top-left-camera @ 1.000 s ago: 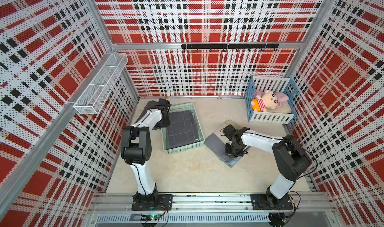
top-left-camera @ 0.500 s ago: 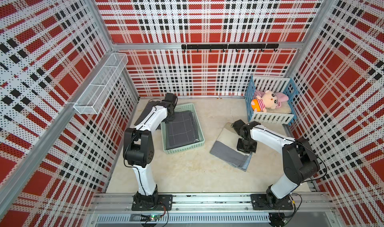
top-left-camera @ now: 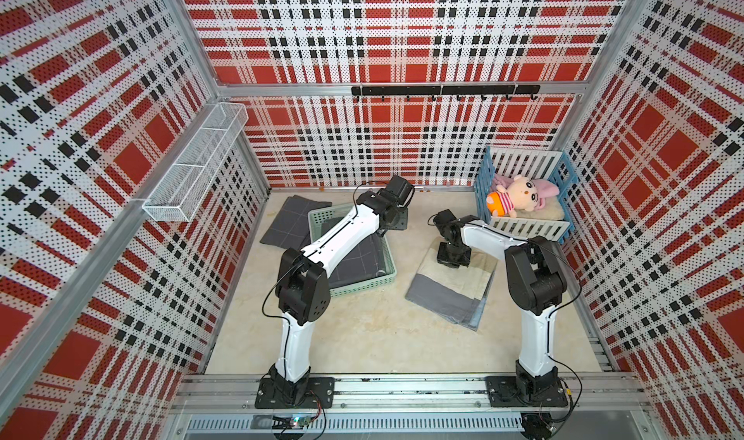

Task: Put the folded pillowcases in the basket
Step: Move the basket to the center of the board.

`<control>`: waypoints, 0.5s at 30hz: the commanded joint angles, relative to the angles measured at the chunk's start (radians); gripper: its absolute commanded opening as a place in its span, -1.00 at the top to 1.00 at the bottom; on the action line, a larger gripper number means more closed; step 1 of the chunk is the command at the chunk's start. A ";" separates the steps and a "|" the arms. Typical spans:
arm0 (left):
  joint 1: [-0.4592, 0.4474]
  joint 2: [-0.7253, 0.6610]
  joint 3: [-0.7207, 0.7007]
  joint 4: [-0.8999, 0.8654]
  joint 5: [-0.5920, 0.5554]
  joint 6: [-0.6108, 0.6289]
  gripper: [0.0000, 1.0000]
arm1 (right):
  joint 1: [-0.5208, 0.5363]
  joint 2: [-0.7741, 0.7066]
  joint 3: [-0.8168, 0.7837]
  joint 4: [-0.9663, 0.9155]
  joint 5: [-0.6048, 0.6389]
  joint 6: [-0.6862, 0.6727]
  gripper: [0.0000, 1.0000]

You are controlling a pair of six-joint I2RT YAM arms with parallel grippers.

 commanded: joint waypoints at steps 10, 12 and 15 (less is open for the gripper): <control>-0.018 0.092 0.062 0.028 0.144 -0.035 0.16 | 0.048 -0.309 -0.248 0.080 -0.058 -0.070 0.57; -0.035 0.136 0.101 0.028 0.172 -0.034 0.14 | 0.045 -0.359 -0.217 0.032 -0.031 -0.050 0.19; -0.069 0.208 0.169 0.028 0.222 -0.024 0.11 | 0.043 -0.407 -0.223 -0.072 -0.010 0.006 -0.12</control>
